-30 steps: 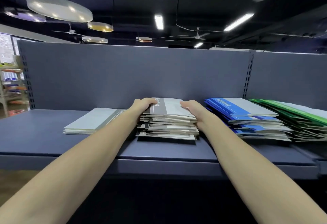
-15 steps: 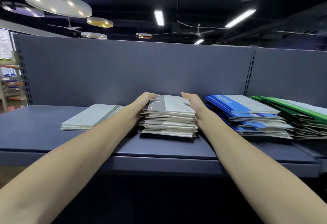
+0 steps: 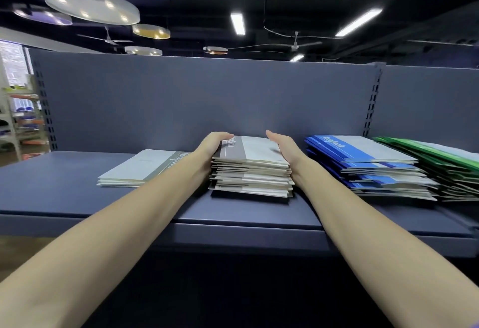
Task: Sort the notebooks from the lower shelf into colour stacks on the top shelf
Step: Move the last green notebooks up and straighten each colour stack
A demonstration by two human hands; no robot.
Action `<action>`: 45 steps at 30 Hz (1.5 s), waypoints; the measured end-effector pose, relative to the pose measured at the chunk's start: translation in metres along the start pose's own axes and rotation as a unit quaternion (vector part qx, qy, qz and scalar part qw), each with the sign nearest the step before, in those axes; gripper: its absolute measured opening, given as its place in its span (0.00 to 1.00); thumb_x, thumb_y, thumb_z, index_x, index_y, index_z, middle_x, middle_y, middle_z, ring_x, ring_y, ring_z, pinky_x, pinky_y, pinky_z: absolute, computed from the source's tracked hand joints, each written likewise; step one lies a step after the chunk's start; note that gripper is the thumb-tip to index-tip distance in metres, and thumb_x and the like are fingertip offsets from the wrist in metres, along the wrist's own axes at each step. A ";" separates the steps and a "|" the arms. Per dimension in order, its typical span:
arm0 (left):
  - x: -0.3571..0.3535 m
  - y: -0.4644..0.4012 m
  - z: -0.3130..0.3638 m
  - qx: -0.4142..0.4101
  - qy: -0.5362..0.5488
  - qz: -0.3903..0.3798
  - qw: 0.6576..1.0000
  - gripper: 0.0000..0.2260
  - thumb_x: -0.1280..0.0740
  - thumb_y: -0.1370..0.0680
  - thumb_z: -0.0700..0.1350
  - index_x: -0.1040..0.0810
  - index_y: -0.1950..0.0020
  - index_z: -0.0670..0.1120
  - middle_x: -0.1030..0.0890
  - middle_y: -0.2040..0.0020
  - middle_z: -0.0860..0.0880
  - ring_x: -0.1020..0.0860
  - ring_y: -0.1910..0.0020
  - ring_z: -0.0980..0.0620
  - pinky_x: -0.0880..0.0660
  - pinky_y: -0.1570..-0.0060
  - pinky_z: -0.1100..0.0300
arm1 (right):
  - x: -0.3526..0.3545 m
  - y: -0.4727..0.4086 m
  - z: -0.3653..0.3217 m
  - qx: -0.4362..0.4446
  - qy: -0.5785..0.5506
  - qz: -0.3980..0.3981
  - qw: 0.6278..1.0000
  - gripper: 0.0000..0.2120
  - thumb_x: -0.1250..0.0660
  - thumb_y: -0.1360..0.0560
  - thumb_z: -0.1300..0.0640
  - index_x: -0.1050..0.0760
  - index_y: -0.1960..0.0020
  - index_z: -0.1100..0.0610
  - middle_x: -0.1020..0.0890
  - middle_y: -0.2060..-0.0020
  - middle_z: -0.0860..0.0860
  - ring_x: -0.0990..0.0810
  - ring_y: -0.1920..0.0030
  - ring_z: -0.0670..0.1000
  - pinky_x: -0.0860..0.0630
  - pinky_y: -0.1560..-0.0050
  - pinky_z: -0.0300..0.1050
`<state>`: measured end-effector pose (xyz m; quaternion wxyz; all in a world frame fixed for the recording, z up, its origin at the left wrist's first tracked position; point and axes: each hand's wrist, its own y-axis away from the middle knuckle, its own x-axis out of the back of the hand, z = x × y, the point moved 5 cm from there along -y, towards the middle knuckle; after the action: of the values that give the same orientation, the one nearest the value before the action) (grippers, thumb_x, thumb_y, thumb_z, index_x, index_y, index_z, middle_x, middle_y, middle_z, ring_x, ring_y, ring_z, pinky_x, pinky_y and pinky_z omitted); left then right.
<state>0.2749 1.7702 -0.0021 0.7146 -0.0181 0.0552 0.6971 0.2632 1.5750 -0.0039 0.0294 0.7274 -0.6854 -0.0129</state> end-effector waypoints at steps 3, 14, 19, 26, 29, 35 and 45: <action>-0.002 -0.002 0.000 -0.003 -0.019 0.021 1.000 0.05 0.33 0.24 0.47 0.24 0.56 0.46 0.21 0.64 0.47 0.23 0.72 0.49 0.30 0.72 0.64 | 0.000 -0.010 0.001 0.012 0.009 0.016 1.000 0.10 0.38 0.19 0.52 0.26 0.41 0.56 0.21 0.50 0.51 0.19 0.54 0.51 0.25 0.56 0.44; 0.013 0.036 0.046 -0.288 -0.413 0.168 0.847 0.08 0.36 0.27 0.40 0.20 0.55 0.51 0.20 0.55 0.51 0.23 0.53 0.50 0.27 0.51 0.57 | 0.011 0.034 -0.034 0.167 0.283 0.220 0.919 0.08 0.36 0.24 0.53 0.25 0.50 0.57 0.20 0.55 0.51 0.25 0.52 0.55 0.32 0.56 0.45; -0.016 0.086 0.058 -0.338 -0.544 -0.057 0.766 0.11 0.36 0.26 0.55 0.20 0.50 0.52 0.21 0.55 0.53 0.24 0.52 0.51 0.25 0.49 0.53 | -0.006 0.067 -0.057 0.216 0.393 0.103 0.888 0.08 0.35 0.22 0.51 0.20 0.51 0.54 0.19 0.57 0.48 0.23 0.53 0.51 0.31 0.56 0.43; -0.017 0.107 0.022 -0.363 -0.740 -0.105 0.556 0.39 0.40 0.29 0.75 0.37 0.27 0.51 0.30 0.31 0.53 0.32 0.34 0.49 0.31 0.36 0.50 | -0.004 0.103 -0.036 0.173 0.562 -0.082 0.805 0.39 0.29 0.31 0.32 0.35 0.24 0.44 0.33 0.27 0.40 0.35 0.27 0.46 0.36 0.27 0.49; -0.021 0.102 0.009 -0.381 -0.742 -0.074 0.547 0.35 0.38 0.24 0.68 0.39 0.25 0.48 0.34 0.27 0.50 0.36 0.28 0.46 0.31 0.35 0.47 | 0.000 0.099 -0.023 0.204 0.634 -0.079 0.742 0.48 0.28 0.31 0.33 0.46 0.19 0.46 0.41 0.21 0.42 0.43 0.22 0.48 0.42 0.24 0.54; -0.025 0.090 0.002 -0.369 -0.696 -0.013 0.615 0.31 0.34 0.23 0.63 0.38 0.26 0.48 0.36 0.27 0.51 0.39 0.29 0.46 0.31 0.36 0.46 | 0.003 0.083 -0.011 0.272 0.635 -0.038 0.722 0.41 0.30 0.27 0.40 0.45 0.20 0.46 0.40 0.22 0.46 0.42 0.24 0.53 0.37 0.27 0.57; -0.027 0.090 0.002 -0.346 -0.632 -0.043 0.692 0.29 0.40 0.20 0.62 0.40 0.23 0.51 0.36 0.26 0.54 0.44 0.27 0.50 0.37 0.30 0.49 | 0.006 0.081 -0.011 0.235 0.536 -0.077 0.807 0.39 0.29 0.23 0.45 0.44 0.19 0.52 0.41 0.22 0.45 0.42 0.22 0.47 0.43 0.24 0.44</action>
<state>0.1845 1.7457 0.0077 0.5533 0.1788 -0.6553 0.4821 0.1831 1.5649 0.0123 0.2195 0.6540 -0.4843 0.5381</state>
